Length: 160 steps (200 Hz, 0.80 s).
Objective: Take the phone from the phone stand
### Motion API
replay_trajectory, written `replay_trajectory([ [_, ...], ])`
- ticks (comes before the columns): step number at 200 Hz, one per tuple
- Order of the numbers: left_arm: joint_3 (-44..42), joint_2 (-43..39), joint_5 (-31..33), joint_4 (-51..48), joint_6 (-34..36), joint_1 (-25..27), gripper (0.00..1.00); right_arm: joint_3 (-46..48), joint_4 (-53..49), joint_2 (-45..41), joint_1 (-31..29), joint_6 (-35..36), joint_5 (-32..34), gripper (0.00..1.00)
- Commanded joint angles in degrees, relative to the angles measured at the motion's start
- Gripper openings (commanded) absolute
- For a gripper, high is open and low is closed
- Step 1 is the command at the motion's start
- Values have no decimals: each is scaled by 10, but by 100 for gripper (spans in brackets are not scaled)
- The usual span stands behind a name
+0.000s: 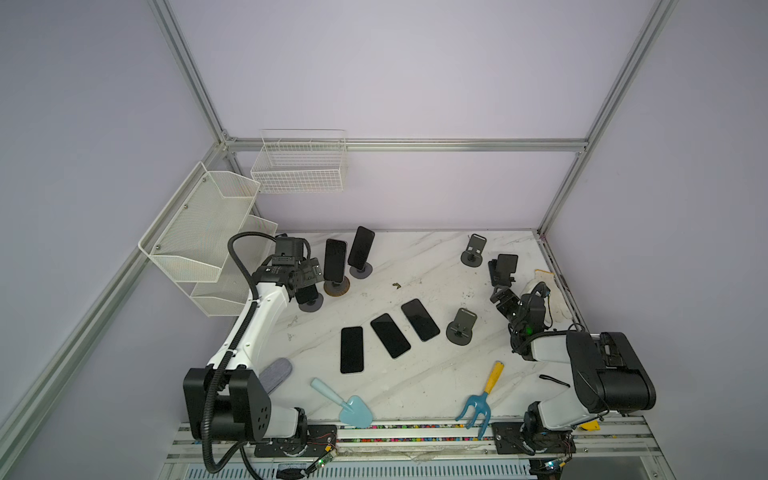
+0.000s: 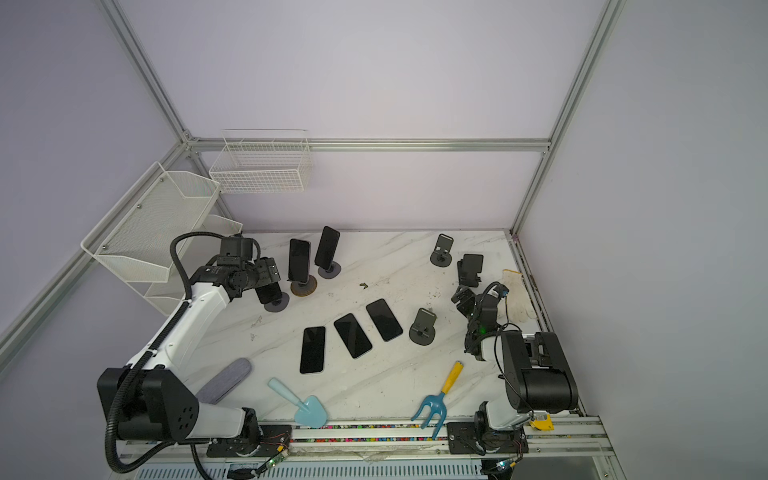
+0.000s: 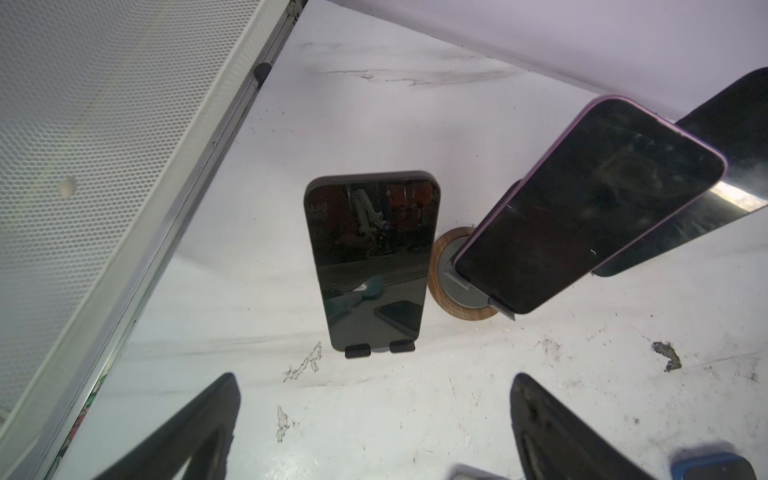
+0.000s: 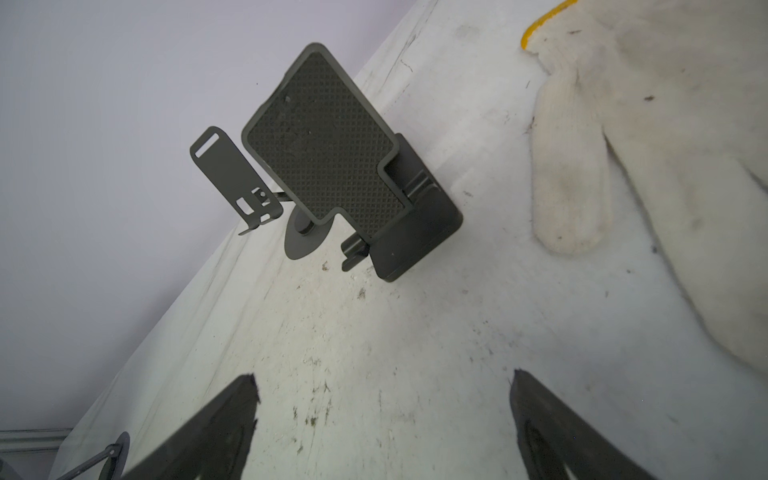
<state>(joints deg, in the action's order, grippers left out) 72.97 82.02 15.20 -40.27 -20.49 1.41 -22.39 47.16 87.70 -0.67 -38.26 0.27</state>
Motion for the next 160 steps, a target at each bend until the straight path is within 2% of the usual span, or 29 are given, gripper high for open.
replay_trajectory([
  [1, 79, 21, 22, 41, 31, -7, 100, -8, -16, 5, -2, -3, 7, 96],
  [54, 182, 99, 36, 1, 71, -26, 100, -3, -3, 1, -6, 2, 9, 96],
  [93, 206, 133, 23, -5, 61, -44, 100, -9, -9, 1, -16, 9, 20, 96],
  [129, 217, 163, -27, 5, 57, -54, 100, -12, -16, 1, -22, 13, 28, 96],
  [160, 233, 200, -21, -3, 52, -54, 100, -16, -19, 1, -29, 18, 35, 96],
])
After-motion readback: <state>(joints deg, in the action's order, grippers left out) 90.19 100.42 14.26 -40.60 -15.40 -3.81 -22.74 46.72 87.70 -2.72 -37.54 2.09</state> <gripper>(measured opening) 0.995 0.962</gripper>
